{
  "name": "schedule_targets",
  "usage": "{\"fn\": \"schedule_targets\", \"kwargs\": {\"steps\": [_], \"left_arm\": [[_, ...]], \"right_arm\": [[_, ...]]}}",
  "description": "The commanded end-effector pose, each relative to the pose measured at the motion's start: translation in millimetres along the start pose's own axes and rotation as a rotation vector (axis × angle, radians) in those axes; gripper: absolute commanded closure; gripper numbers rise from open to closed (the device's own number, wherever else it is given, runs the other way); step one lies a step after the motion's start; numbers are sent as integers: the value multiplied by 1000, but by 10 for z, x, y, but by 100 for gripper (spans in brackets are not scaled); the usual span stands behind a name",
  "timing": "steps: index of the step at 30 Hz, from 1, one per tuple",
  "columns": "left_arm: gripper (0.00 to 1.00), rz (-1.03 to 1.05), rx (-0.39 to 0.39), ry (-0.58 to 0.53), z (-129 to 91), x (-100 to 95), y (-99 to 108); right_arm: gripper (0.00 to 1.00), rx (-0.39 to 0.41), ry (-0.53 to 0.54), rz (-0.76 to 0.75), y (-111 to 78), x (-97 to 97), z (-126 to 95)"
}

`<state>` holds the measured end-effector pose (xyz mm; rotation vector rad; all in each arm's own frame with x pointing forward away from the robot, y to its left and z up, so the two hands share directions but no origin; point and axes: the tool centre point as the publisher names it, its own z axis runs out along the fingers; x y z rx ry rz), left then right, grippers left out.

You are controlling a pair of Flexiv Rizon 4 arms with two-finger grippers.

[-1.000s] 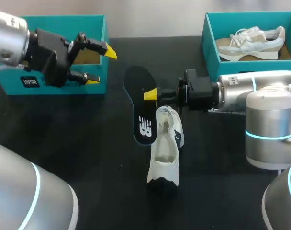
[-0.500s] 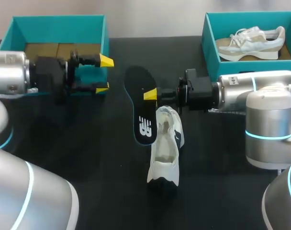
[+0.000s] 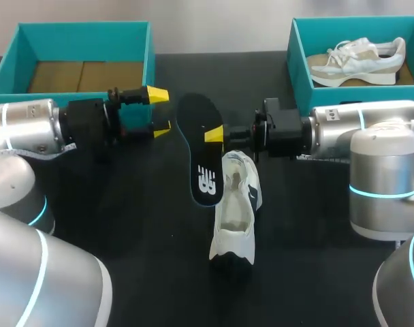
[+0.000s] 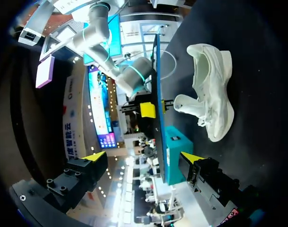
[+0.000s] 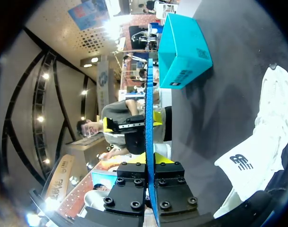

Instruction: Take the shoe out of the shoebox, open the shoe tongue, remove and reinsert the insole, then place the shoe into the shoebox

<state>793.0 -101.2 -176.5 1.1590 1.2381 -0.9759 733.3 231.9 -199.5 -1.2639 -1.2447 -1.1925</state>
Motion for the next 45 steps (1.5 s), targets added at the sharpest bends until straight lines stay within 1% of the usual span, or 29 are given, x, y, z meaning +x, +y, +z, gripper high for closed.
{"fn": "schedule_targets", "kwargs": {"steps": [1,5,11,17,23,26,27,29,31,35,37,43,45], "left_arm": [[0,-5,-2,33,-44,45,-39],[0,-5,-12,38,-21,103,-76],[0,7,-16,23,118,142,-151],[0,8,-38,8,266,152,-225],[0,4,-71,-2,409,151,-221],[0,4,-81,-1,477,167,-180],[1,5,-83,-2,495,168,-169],[7,7,-86,-2,522,166,-158],[7,8,-91,-2,540,166,-141],[12,11,-98,0,565,169,-128],[17,11,-98,2,578,174,-128],[25,20,-98,10,622,180,-121],[29,23,-98,11,630,182,-120]], "right_arm": [[100,-2,-3,1,0,-1,26],[100,-2,-3,1,0,-1,26],[100,-2,-3,1,0,-1,26],[100,-2,-3,1,0,-1,26],[100,-2,-3,1,0,-1,26],[100,-2,-3,1,0,-1,26],[100,-2,-3,1,0,-1,26],[100,-2,-3,1,0,-1,26],[100,-2,-3,1,0,-1,26],[100,-2,-3,1,0,-1,26],[100,-2,-3,1,0,-1,26],[100,-2,-3,1,0,-1,26],[100,-2,-3,1,0,-1,26]]}}
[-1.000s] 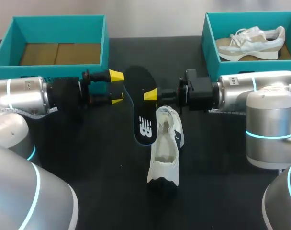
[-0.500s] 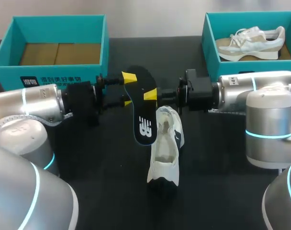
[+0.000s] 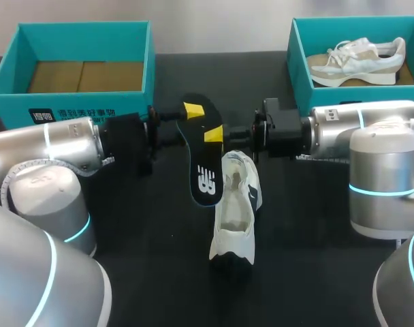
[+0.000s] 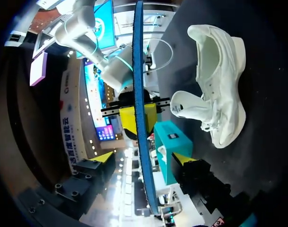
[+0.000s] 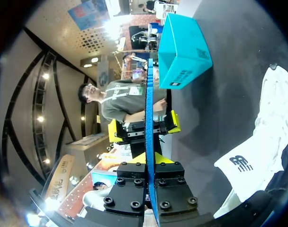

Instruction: Take the shoe out of the shoebox, open the shoe tongue, remove and reinsert the insole, then place the shoe into the shoebox

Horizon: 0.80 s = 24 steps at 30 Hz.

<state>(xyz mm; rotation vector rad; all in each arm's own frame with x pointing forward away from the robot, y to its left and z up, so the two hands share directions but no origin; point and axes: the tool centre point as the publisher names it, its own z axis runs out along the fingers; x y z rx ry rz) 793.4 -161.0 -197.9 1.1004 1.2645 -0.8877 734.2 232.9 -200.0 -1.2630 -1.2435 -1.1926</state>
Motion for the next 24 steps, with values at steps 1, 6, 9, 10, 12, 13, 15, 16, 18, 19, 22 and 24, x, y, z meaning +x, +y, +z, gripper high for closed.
{"fn": "schedule_targets", "kwargs": {"steps": [1,6,9,10,12,13,15,16,18,19,22,24], "left_arm": [[32,4,-2,2,35,2,2],[50,3,-4,3,52,24,2],[51,6,4,8,61,35,-13],[51,5,5,9,62,41,-21],[52,5,7,12,69,54,-31],[53,4,7,12,71,57,-36],[57,2,6,12,73,63,-48],[58,1,5,12,73,65,-51],[62,-1,2,14,76,76,-55],[64,0,2,15,77,80,-55],[65,1,1,16,78,85,-56],[65,0,1,16,79,86,-58]], "right_arm": [[100,-2,-4,1,-8,3,16],[100,-2,-4,1,-8,3,16],[100,-2,-4,1,-8,3,16],[100,-2,-4,1,-8,3,16],[100,-2,-4,1,-8,3,16],[100,-2,-4,1,-8,3,16],[100,-2,-4,1,-8,3,16],[100,-2,-4,1,-8,3,16],[100,-2,-4,1,-8,3,16],[100,-2,-4,1,-8,3,16],[100,-2,-4,1,-8,3,16],[100,-2,-4,1,-8,3,16]]}}
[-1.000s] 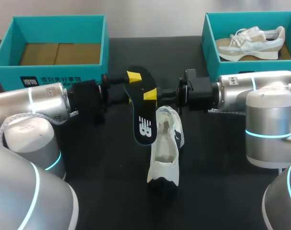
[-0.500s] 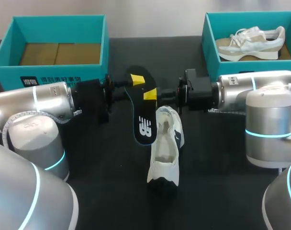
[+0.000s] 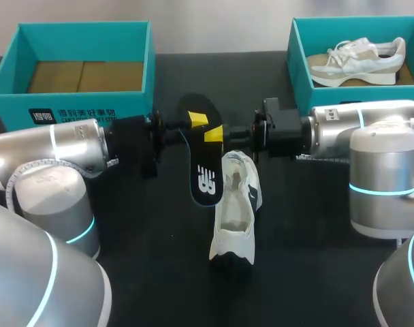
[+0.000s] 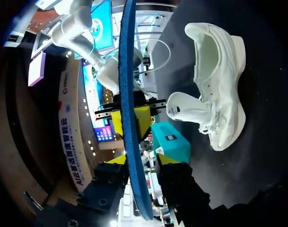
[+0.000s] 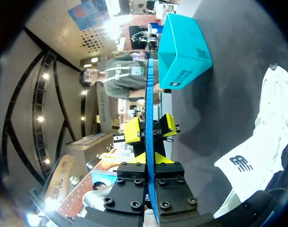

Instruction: Take the shoe out of the shoebox, open the shoe tongue, remove and reinsert the insole, then place the shoe into the shoebox

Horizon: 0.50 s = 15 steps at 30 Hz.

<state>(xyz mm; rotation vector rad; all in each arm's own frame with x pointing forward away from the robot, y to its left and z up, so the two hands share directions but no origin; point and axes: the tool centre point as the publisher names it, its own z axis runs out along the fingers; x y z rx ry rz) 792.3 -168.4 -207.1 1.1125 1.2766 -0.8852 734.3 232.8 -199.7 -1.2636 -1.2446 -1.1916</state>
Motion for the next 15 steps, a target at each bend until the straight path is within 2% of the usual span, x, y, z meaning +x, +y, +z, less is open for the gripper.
{"fn": "schedule_targets", "kwargs": {"steps": [1,5,7,9,12,15], "left_arm": [[66,1,-3,1,9,3,-15],[67,5,0,-1,21,4,-19],[71,6,-1,-1,23,4,-19],[80,7,-4,0,31,4,-16],[100,10,-6,0,34,5,-15],[100,13,-9,-2,38,4,-13]], "right_arm": [[100,-2,-3,0,-9,1,17],[100,-2,-3,0,-9,1,17],[100,-2,-3,0,-9,1,17],[100,-2,-3,0,-9,1,17],[100,-2,-3,0,-9,1,17],[100,-2,-3,0,-9,1,17]]}}
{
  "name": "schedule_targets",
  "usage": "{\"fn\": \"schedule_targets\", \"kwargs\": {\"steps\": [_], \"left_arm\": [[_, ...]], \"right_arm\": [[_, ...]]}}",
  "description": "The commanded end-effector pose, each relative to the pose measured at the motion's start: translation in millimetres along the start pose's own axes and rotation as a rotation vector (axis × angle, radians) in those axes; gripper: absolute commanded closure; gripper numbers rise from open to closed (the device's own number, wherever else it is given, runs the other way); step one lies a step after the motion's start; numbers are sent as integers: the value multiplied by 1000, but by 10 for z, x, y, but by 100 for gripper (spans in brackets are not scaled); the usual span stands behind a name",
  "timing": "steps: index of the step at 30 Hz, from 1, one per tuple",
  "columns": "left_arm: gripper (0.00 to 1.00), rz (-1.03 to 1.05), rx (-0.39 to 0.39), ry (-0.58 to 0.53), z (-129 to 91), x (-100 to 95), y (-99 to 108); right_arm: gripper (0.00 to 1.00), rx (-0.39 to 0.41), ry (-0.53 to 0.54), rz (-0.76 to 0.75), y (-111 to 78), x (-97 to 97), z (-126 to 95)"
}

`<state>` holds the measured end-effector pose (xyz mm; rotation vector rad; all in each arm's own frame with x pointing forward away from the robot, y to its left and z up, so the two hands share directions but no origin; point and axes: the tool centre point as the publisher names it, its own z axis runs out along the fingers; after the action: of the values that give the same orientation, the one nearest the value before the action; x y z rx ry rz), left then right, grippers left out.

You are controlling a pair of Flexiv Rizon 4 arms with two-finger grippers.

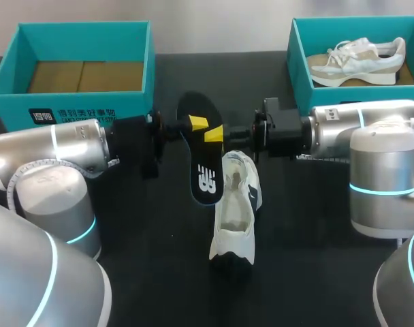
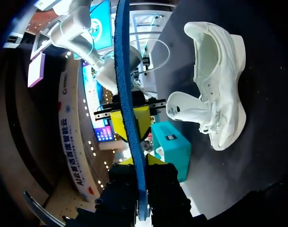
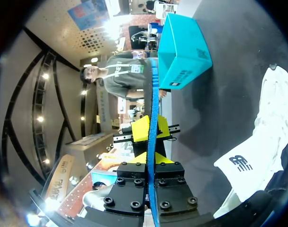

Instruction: Take the shoe out of the shoebox, open the shoe tongue, remove and reinsert the insole, then place the shoe into the shoebox

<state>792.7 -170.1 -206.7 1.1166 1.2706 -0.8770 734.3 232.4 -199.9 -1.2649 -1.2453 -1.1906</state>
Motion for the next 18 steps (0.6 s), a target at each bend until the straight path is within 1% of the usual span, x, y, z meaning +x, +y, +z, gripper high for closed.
{"fn": "schedule_targets", "kwargs": {"steps": [1,11,12,13,14,18], "left_arm": [[100,4,-8,-2,21,8,-12],[100,9,-5,-6,18,7,-8],[100,10,-5,-6,13,5,-10],[100,9,-4,-6,8,3,-13],[100,10,-4,-6,0,-2,-19],[100,10,2,3,-33,-11,-34]], "right_arm": [[100,-2,-1,0,-10,3,21],[100,-2,2,1,-4,7,17],[76,-3,8,-7,1,6,15],[48,-6,10,-18,4,6,10],[0,-6,11,-24,6,8,6],[0,1,18,-68,2,7,-38]]}}
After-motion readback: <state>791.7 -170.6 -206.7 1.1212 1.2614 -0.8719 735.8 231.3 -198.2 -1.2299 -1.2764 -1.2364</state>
